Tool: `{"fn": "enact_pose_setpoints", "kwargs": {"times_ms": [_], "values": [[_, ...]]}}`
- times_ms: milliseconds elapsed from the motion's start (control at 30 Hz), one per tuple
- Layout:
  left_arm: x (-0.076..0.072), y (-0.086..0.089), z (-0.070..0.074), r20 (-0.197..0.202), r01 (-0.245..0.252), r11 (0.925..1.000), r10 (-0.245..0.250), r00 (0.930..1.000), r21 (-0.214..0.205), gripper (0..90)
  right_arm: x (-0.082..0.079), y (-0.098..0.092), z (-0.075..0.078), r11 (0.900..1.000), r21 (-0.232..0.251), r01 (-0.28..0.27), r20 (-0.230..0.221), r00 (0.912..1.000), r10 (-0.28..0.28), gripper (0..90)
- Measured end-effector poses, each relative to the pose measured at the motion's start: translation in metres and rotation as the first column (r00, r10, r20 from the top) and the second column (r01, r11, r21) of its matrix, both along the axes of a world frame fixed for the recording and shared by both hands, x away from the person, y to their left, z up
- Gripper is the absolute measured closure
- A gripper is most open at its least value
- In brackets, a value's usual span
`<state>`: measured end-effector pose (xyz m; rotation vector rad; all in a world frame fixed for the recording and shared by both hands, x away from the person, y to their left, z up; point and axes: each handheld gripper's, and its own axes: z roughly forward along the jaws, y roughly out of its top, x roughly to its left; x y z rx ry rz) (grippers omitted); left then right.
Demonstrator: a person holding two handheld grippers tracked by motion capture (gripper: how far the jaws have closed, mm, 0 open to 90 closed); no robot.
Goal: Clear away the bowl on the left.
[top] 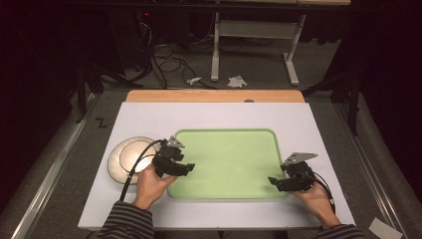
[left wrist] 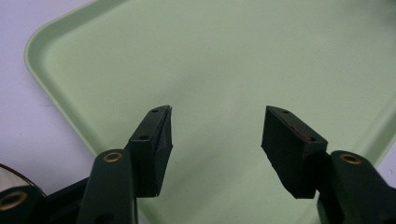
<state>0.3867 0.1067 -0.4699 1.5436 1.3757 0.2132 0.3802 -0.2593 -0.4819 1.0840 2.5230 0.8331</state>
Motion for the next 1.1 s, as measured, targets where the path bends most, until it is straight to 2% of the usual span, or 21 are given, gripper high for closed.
{"fn": "enact_pose_setpoints", "kwargs": {"times_ms": [133,233,333,567,733,900,967,1100], "values": [[0.0004,-0.0008,-0.0009,-0.003,0.000,1.0000,0.000,1.0000,0.002,42.0,-0.0002,0.0003,-0.0003,1.0000,-0.001,-0.002,-0.001,1.0000,0.002,33.6],[-0.0001,0.0001,-0.0001,0.004,-0.006,1.0000,0.006,1.0000,0.002,41.3,-0.0012,0.0010,-0.0001,1.0000,-0.001,-0.003,-0.001,1.0000,0.003,33.5],[-0.0032,0.0007,0.0016,0.020,-0.007,1.0000,0.007,0.9998,0.005,44.3,-0.0012,0.0009,0.0003,1.0000,-0.004,-0.003,0.000,1.0000,0.003,33.1],[-0.0036,0.0008,0.0013,0.023,-0.004,1.0000,0.004,0.9997,0.009,43.3,-0.0005,0.0001,0.0002,1.0000,-0.004,0.009,0.005,0.9999,-0.009,32.2],[-0.0052,0.0009,0.0012,0.037,0.018,0.9997,-0.018,0.9991,0.016,43.0,-0.0011,0.0002,0.0004,0.9999,-0.009,0.008,0.009,0.9999,-0.008,32.2],[-0.0051,0.0017,0.0013,0.043,0.017,0.9997,-0.018,0.9989,0.019,42.4,-0.0009,0.0009,0.0001,1.0000,-0.006,-0.001,0.004,1.0000,0.001,32.2],[-0.0052,0.0021,0.0023,0.042,0.019,0.9998,-0.019,0.9989,0.009,42.3,-0.0008,0.0008,0.0001,1.0000,-0.006,0.001,0.005,1.0000,-0.001,32.2],[-0.0075,0.0028,0.0067,0.075,0.021,0.9997,-0.020,0.9970,-0.015,41.1,-0.0010,0.0004,0.0004,0.9999,-0.010,0.002,0.007,1.0000,-0.002,32.2]]}}
